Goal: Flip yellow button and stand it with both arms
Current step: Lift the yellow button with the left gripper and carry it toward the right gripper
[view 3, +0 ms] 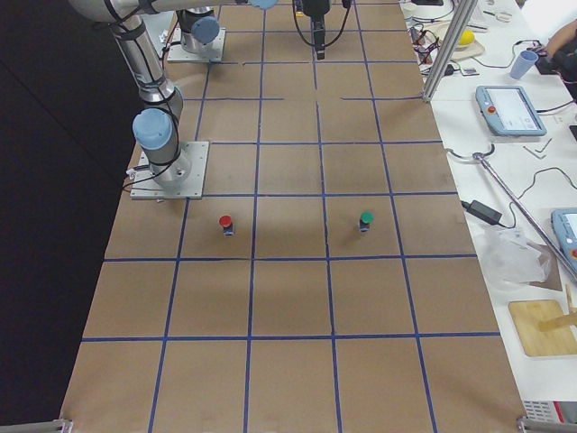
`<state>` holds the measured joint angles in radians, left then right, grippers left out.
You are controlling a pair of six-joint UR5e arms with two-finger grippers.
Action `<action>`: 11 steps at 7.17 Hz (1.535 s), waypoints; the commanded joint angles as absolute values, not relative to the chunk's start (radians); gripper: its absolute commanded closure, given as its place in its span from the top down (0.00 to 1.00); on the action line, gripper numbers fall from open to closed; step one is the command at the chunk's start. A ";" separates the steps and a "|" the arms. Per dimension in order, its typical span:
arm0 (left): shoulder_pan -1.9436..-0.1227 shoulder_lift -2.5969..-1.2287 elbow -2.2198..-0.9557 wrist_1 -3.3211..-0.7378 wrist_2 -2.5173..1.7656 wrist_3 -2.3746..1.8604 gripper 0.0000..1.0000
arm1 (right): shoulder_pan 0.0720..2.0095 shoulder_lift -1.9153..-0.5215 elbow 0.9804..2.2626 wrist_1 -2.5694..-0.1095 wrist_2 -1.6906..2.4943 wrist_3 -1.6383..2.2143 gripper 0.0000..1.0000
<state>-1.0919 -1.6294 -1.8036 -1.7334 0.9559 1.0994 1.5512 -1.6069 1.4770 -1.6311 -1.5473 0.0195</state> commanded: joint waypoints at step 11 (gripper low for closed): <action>-1.611 -1.557 -1.936 -1.885 -0.228 0.807 0.02 | 1.272 -1.750 1.824 -1.292 -0.272 0.011 1.00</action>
